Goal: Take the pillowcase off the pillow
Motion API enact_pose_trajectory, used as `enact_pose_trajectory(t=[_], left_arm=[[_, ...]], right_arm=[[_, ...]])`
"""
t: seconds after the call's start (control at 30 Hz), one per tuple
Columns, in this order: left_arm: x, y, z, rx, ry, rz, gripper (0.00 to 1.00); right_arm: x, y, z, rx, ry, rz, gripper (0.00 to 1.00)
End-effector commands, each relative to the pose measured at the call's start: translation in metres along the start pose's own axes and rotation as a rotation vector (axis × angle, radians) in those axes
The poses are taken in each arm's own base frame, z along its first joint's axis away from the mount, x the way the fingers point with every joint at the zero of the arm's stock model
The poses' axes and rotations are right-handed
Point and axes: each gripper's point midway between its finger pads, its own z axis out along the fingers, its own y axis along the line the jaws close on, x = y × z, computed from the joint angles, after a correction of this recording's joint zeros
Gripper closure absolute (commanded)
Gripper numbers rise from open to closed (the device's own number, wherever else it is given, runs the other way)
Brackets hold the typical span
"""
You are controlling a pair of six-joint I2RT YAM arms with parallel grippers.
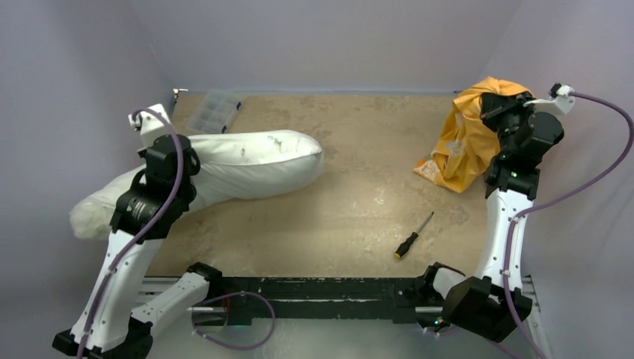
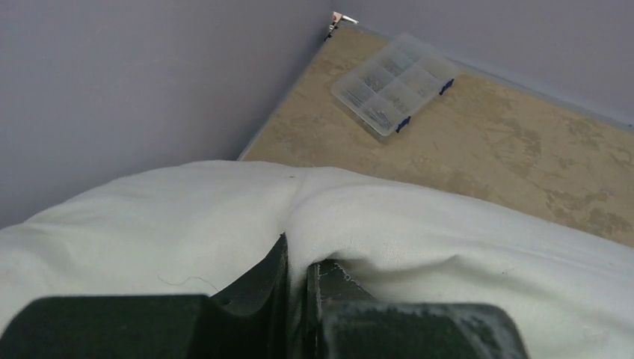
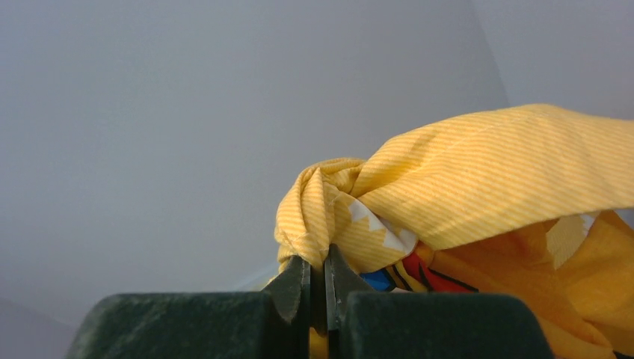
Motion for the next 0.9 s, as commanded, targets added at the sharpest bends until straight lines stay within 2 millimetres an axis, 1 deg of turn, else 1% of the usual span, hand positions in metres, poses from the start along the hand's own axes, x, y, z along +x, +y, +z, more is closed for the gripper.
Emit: enact_pose_trajectory(t=[0.0, 0.1, 0.17, 0.23, 0.3, 0.33, 0.37, 0.4, 0.43, 0.47, 0.5, 0.53, 0.57, 0.63, 0.7, 0.73, 0.8, 0.87], left_arm=[[-0.057, -0.047, 0.007, 0.125, -0.111, -0.195, 1.0], [-0.075, -0.085, 0.017, 0.212, -0.112, -0.236, 1.0], [-0.081, -0.108, 0.027, 0.244, -0.103, -0.24, 1.0], [-0.087, -0.124, 0.036, 0.254, -0.101, -0.244, 1.0], [-0.093, -0.134, 0.043, 0.255, -0.115, -0.257, 1.0], [-0.094, -0.137, 0.046, 0.258, -0.122, -0.266, 1.0], [-0.096, -0.141, 0.046, 0.268, -0.131, -0.275, 1.0], [-0.096, -0.145, 0.046, 0.29, -0.132, -0.276, 1.0], [-0.096, -0.149, 0.046, 0.308, -0.132, -0.276, 1.0], [-0.094, -0.152, 0.044, 0.331, -0.128, -0.274, 1.0], [-0.091, -0.155, 0.043, 0.352, -0.125, -0.271, 1.0], [-0.087, -0.157, 0.042, 0.365, -0.12, -0.269, 1.0], [-0.081, -0.158, 0.039, 0.387, -0.114, -0.267, 1.0], [-0.061, -0.16, 0.039, 0.403, -0.077, -0.253, 1.0], [-0.033, -0.16, 0.04, 0.406, -0.022, -0.22, 1.0], [-0.011, -0.159, 0.043, 0.399, 0.02, -0.19, 1.0], [0.026, -0.159, 0.043, 0.407, 0.092, -0.149, 1.0], [0.068, -0.165, 0.04, 0.433, 0.178, -0.112, 1.0]], right_arm=[[0.028, 0.017, -0.005, -0.157, 0.078, -0.051, 0.98], [0.066, 0.004, -0.01, -0.164, 0.155, -0.035, 0.97], [0.095, -0.005, -0.014, -0.168, 0.213, -0.022, 0.96], [0.121, -0.014, -0.02, -0.173, 0.264, -0.006, 0.93], [0.146, -0.027, -0.025, -0.158, 0.317, 0.01, 0.89], [0.157, -0.031, -0.027, -0.155, 0.341, 0.015, 0.81], [0.167, -0.036, -0.03, -0.154, 0.365, 0.02, 0.68], [0.174, -0.037, -0.033, -0.16, 0.382, 0.023, 0.55], [0.176, -0.035, -0.036, -0.174, 0.389, 0.019, 0.44], [0.174, -0.033, -0.038, -0.181, 0.385, 0.014, 0.32], [0.164, -0.028, -0.04, -0.186, 0.355, 0.002, 0.19], [0.154, -0.023, -0.042, -0.186, 0.328, -0.007, 0.1], [0.142, -0.017, -0.044, -0.188, 0.294, -0.019, 0.03], [0.116, -0.002, -0.051, -0.199, 0.227, -0.04, 0.01], [0.092, 0.013, -0.059, -0.211, 0.171, -0.058, 0.01], [0.082, 0.02, -0.064, -0.219, 0.149, -0.067, 0.01], [0.062, 0.034, -0.075, -0.235, 0.103, -0.089, 0.01], [0.045, 0.048, -0.087, -0.256, 0.061, -0.112, 0.01]])
